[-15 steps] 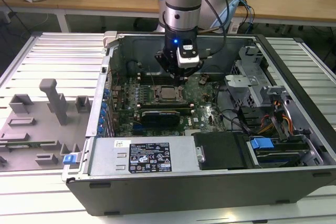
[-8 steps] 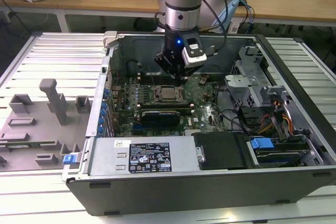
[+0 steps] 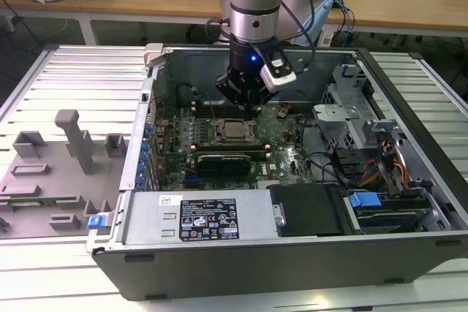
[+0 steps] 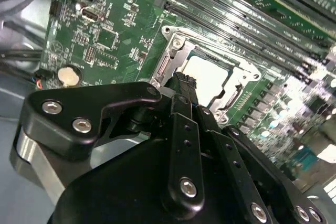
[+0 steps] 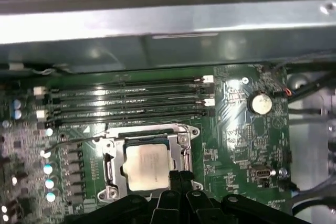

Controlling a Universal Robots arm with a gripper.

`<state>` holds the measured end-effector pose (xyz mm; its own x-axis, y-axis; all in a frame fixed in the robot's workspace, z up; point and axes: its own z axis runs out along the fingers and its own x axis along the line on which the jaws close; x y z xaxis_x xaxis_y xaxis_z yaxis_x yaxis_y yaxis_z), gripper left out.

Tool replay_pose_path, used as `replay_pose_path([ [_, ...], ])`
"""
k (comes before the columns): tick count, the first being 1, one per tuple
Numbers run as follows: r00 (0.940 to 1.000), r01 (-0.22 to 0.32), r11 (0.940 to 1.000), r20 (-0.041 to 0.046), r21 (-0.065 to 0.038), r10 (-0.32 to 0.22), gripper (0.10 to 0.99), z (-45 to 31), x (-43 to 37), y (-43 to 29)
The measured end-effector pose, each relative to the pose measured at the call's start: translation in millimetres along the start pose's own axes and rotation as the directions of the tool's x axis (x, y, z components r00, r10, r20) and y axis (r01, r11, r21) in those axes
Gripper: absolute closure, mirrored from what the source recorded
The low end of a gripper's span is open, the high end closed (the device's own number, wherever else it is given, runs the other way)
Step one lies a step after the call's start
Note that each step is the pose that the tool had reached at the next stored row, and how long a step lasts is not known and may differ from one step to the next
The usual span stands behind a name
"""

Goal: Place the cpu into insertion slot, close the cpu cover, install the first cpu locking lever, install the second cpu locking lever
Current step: 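Close the cpu cover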

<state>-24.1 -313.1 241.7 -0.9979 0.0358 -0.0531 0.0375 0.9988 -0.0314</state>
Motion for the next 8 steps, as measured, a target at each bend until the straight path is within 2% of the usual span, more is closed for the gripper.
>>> replay_pose_path([
  [4, 0.9969, 0.079, 0.9969, 0.0026, 0.003, -0.079, 0.980, 0.3, 0.2, 0.0],
  [8, 0.9962, 0.087, 0.9962, 0.0031, 0.003, -0.087, 0.980, 2.2, 2.8, -2.5],
])
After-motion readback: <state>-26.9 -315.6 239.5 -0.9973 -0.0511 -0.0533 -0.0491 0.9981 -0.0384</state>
